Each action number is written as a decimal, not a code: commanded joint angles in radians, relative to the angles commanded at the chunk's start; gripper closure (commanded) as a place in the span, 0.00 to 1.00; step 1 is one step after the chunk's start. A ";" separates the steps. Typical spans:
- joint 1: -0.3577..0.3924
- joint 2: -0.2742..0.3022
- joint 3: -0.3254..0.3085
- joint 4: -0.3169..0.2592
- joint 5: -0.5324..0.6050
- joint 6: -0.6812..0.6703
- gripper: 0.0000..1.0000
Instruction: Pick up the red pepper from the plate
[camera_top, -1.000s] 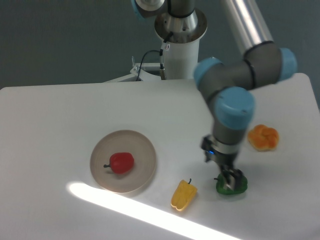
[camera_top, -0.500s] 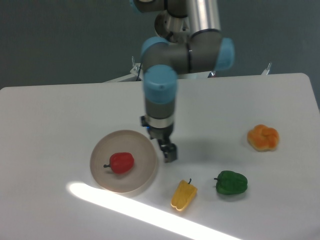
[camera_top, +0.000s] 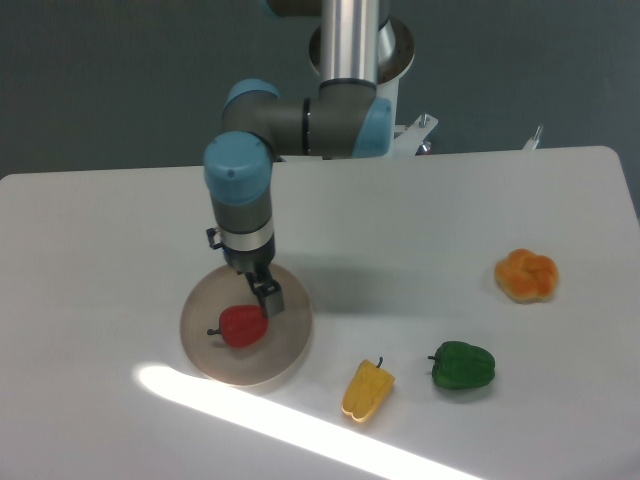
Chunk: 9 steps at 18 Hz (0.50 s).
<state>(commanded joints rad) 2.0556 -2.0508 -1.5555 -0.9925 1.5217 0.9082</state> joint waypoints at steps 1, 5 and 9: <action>-0.002 -0.008 0.005 0.017 0.000 0.000 0.00; -0.009 -0.029 0.011 0.038 0.000 -0.012 0.00; -0.011 -0.042 0.018 0.040 0.000 -0.014 0.00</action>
<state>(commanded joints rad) 2.0448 -2.0923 -1.5371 -0.9526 1.5217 0.8943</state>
